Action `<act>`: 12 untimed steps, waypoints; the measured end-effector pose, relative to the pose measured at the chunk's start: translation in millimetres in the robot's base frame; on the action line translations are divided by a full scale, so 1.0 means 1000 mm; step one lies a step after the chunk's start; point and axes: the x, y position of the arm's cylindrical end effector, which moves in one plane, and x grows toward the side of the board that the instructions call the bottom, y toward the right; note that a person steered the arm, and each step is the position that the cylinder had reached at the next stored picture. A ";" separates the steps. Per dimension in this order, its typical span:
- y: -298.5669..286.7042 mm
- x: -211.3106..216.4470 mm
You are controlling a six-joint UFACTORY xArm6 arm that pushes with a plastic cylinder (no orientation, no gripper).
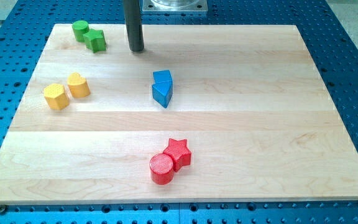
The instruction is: Slide the red star to the bottom of the blue triangle
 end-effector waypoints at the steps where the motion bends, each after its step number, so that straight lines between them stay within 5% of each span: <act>1: 0.000 0.002; 4: -0.006 0.004; 7: 0.078 0.064; 10: 0.140 0.200; 11: 0.181 0.277; 12: 0.144 0.330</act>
